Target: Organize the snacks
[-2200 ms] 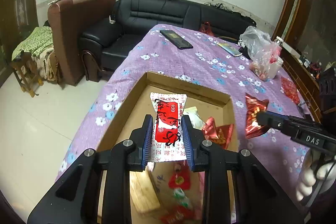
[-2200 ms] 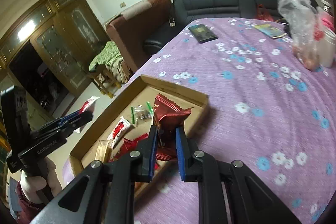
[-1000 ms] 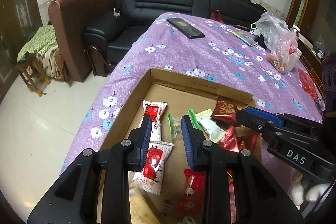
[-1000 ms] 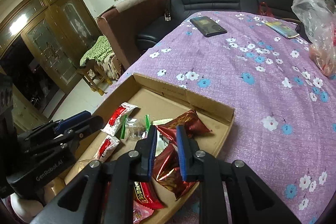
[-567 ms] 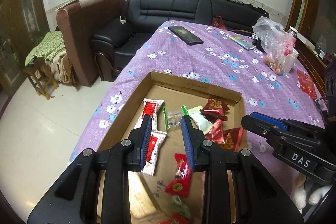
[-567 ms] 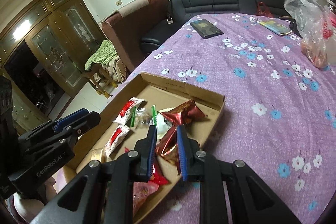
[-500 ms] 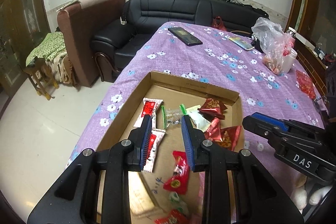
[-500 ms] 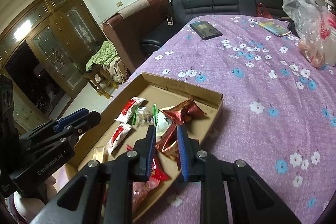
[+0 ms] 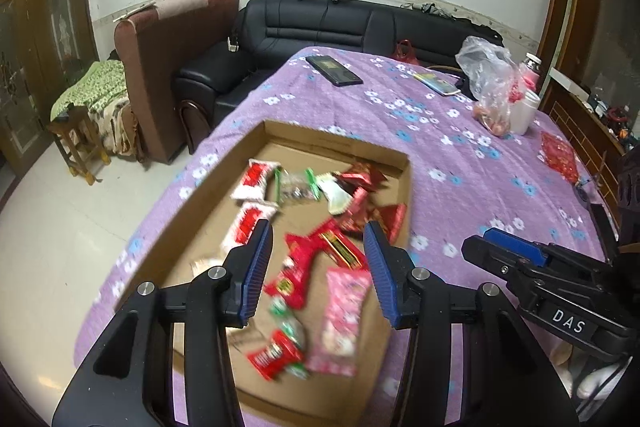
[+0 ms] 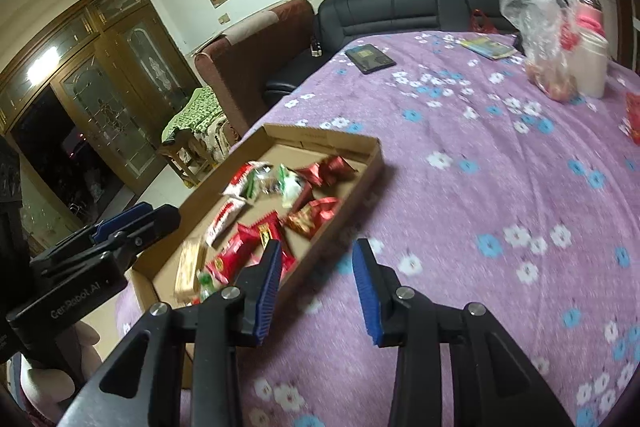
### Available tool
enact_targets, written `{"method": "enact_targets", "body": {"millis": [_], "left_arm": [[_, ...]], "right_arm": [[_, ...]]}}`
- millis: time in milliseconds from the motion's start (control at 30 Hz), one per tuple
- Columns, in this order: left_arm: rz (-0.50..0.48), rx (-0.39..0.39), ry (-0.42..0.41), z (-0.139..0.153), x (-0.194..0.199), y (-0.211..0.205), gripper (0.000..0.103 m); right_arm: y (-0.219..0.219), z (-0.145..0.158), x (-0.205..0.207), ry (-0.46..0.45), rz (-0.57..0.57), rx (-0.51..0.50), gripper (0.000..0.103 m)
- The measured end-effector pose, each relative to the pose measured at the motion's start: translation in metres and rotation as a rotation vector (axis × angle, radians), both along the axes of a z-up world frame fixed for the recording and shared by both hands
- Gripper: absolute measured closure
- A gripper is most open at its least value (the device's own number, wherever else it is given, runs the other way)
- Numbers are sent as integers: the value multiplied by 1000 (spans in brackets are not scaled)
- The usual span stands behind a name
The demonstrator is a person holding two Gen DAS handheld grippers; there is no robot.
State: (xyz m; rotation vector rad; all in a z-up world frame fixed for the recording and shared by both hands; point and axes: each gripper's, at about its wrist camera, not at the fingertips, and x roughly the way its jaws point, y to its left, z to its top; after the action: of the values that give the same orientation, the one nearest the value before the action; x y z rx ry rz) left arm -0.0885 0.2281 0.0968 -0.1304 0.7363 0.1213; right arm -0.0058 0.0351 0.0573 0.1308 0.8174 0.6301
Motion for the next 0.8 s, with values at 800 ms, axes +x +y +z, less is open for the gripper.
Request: {"method": "enact_targets", "body": {"millis": [800], "left_arm": [[241, -189, 10, -37, -102, 61, 56]], "right_arm": [[35, -36, -35, 146, 106, -1, 60]]}}
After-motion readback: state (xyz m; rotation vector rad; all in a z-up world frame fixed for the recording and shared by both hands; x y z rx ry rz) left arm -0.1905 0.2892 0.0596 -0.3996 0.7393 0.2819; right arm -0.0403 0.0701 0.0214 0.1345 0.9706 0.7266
